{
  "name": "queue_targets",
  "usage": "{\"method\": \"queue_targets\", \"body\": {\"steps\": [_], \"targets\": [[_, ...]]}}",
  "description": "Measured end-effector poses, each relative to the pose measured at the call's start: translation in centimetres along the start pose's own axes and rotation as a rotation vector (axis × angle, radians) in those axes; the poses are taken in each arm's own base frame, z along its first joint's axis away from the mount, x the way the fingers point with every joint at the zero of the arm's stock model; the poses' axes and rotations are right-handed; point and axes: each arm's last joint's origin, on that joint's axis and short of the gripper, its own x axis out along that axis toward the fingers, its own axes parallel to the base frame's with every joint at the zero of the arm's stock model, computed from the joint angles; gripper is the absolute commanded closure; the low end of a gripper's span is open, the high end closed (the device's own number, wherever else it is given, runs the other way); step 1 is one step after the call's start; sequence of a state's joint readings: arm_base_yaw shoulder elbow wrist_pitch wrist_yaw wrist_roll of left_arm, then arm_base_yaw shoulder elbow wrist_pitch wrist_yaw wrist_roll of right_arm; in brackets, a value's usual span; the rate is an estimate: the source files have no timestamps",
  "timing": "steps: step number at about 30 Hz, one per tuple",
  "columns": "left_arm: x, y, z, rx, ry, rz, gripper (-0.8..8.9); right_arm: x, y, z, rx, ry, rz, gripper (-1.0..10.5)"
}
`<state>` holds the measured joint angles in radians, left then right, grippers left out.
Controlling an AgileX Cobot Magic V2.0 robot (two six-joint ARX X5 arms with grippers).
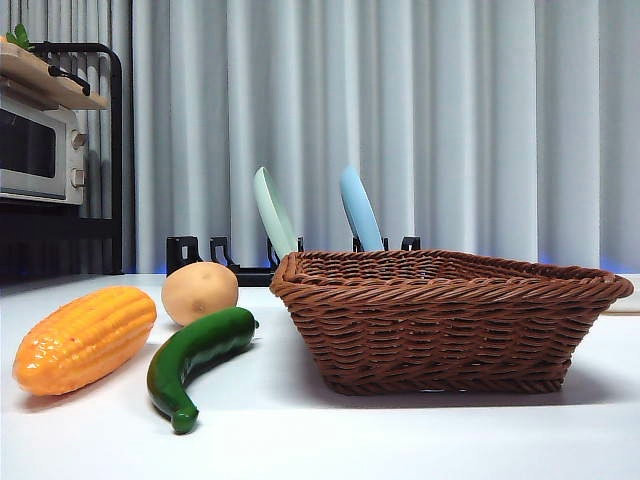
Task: Pick up the basket,pick up the corn from the table,pick up the potato from the table,pick up the cucumber from the table,put all items into the basket
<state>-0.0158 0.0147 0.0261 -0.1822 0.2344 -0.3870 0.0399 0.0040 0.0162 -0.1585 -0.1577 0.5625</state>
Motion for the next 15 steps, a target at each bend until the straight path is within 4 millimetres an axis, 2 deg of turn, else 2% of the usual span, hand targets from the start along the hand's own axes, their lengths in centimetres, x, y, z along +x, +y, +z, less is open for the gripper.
{"method": "queue_targets", "body": {"steps": [8, 15], "targets": [[-0.1, -0.2, 0.5, -0.001, -0.025, -0.016, 8.20, -0.2, 0.5, 0.7, 0.016, 0.002, -0.001, 9.6], [-1.1, -1.8, 3.6, 0.013, -0.077, -0.037, 8.19, -0.3, 2.0, 3.1, 0.017, 0.014, -0.009, 9.6]]}}
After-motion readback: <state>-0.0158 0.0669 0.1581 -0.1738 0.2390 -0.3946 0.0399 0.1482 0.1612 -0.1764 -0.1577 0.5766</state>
